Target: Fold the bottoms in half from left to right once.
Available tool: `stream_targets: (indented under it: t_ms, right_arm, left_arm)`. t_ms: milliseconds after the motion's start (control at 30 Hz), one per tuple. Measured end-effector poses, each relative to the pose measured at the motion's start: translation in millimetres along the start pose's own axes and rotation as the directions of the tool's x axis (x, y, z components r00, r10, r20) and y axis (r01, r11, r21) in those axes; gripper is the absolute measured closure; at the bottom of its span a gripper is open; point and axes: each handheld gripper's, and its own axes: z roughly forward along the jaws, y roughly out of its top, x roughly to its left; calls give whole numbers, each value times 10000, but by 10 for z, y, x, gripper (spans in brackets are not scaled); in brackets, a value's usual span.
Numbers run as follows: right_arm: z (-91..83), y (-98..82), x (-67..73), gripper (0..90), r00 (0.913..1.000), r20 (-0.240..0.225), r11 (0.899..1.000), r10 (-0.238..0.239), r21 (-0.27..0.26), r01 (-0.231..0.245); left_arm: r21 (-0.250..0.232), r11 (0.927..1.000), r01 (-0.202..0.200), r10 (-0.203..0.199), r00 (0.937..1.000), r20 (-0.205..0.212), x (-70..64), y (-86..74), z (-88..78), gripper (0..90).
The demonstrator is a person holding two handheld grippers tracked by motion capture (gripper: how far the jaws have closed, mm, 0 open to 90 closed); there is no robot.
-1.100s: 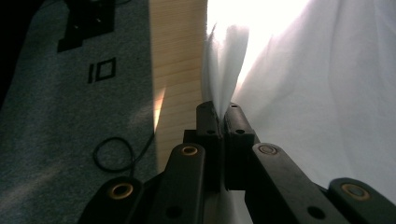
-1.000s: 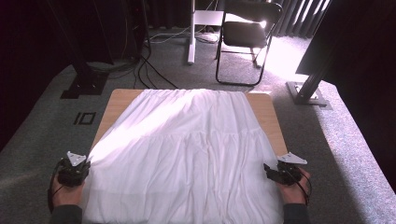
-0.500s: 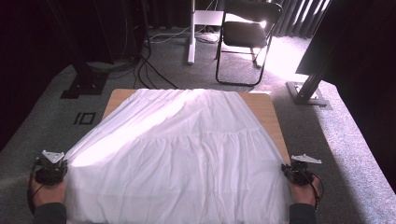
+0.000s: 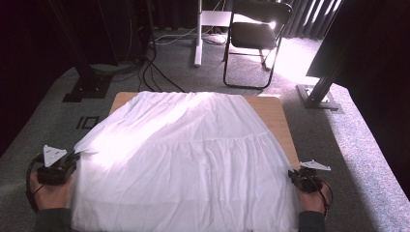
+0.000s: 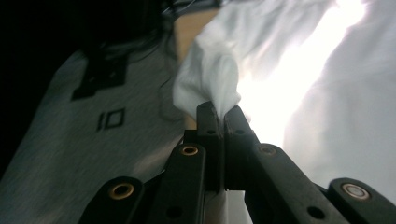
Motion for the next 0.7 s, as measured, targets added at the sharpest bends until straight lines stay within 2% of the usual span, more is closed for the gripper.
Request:
stream_targets:
  t_ms: [33, 67, 133, 167, 233, 333, 367, 400, 433, 467, 500, 567, 600, 633, 667, 700]
  right_arm:
    - [2, -2, -1, 731, 10000, -54, 10000, -2, -27, 2]
    - [2, -2, -1, 731, 10000, -54, 10000, -2, -27, 2]
    - [13, -8, 12, 668, 9999, -115, 9999, -34, -146, 33]
    - [19, -10, 24, 642, 9999, -102, 9998, -61, -195, 59]
    - [27, -8, 39, 608, 9999, -76, 9997, -114, -213, 112]
    - [32, -8, 50, 596, 9999, -42, 9996, -104, -244, 103]
    - [33, -12, 53, 593, 10000, -29, 9996, -90, -269, 89]
    - [32, -17, 58, 590, 10000, -13, 9995, -63, -300, 62]
    - [32, -23, 61, 590, 10000, 4, 9994, -65, -338, 65]
    - [31, -25, 62, 590, 10000, 8, 9994, -58, -350, 59]
    - [32, -26, 62, 589, 10000, 5, 9993, -52, -361, 52]
    - [31, -29, 62, 589, 10000, 4, 9993, -51, -377, 51]
    - [31, -31, 61, 589, 10000, 0, 9992, -51, -398, 51]
    - [31, -33, 61, 589, 10000, 6, 9991, -55, -411, 55]
    - [32, -36, 62, 589, 10000, 0, 9990, -45, -436, 45]
    - [32, -38, 61, 589, 10000, 0, 9989, -45, -457, 45]
  left_arm:
    - [0, 10000, 0, 0, 10000, 0, 0, 0, 0, 883]
    - [-193, 9997, -132, 138, 9995, 301, -71, 83, -19, 883]
    - [-579, 9975, -418, 470, 9946, 924, -216, 249, -53, 883]
    - [-793, 9955, -515, 613, 9901, 1263, -295, 333, -64, 883]
    - [-1180, 9898, -794, 1007, 9772, 1869, -475, 506, -61, 883]
    - [-1720, 9792, -1077, 1539, 9466, 2835, -802, 761, 18, 883]
    - [-1861, 9754, -1184, 1731, 9337, 3134, -927, 848, 63, 883]
    - [-2051, 9702, -1294, 1959, 9167, 3484, -1099, 958, 124, 883]
    - [-2169, 9659, -1410, 2147, 9047, 3680, -1209, 1025, 159, 883]
    - [-2357, 9594, -1548, 2402, 8866, 3954, -1364, 1116, 202, 883]
    - [-2570, 9521, -1659, 2656, 8649, 4259, -1523, 1207, 236, 883]
    - [-2976, 9392, -1712, 3048, 8149, 4931, -1871, 1387, 293, 884]
    - [-3216, 9308, -1738, 3283, 7844, 5262, -2055, 1469, 308, 883]
    - [-3466, 9231, -1666, 3467, 7505, 5626, -2251, 1537, 320, 884]
    - [-3700, 9151, -1602, 3705, 6961, 6149, -2501, 1604, 342, 884]
    - [-3792, 9114, -1596, 3836, 6627, 6432, -2659, 1626, 356, 884]
